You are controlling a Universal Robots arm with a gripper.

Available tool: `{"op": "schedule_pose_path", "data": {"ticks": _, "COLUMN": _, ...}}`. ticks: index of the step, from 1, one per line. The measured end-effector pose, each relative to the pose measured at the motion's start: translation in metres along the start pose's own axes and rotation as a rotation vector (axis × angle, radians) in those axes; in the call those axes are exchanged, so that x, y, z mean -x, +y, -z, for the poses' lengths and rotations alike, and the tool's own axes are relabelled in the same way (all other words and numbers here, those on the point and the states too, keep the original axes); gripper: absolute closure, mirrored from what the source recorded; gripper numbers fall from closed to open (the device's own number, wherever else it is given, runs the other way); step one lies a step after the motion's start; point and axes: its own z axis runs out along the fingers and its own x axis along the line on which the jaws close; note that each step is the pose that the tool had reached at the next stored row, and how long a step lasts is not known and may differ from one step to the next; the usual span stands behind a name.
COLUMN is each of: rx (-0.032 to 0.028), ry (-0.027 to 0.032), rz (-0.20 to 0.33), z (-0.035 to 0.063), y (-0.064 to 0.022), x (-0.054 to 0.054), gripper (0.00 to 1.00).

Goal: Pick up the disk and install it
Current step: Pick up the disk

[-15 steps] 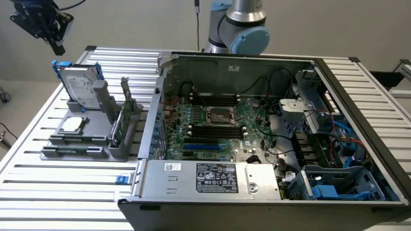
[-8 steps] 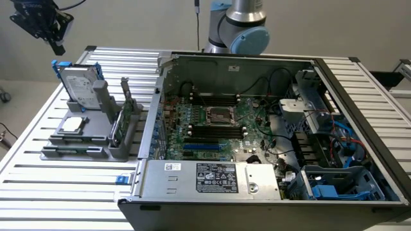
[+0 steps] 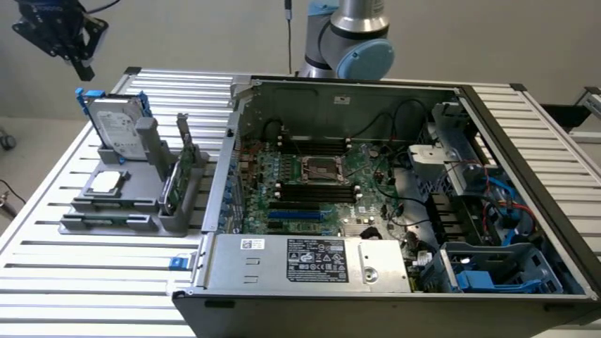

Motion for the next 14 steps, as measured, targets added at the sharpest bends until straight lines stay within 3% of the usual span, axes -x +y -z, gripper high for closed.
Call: {"op": "schedule_pose_path", "data": {"ticks": 14, "rx": 0.0031, "ry": 0.0017, "rz": 0.252, "z": 0.0, "y": 0.0, "x": 0.0, "gripper": 0.89}}
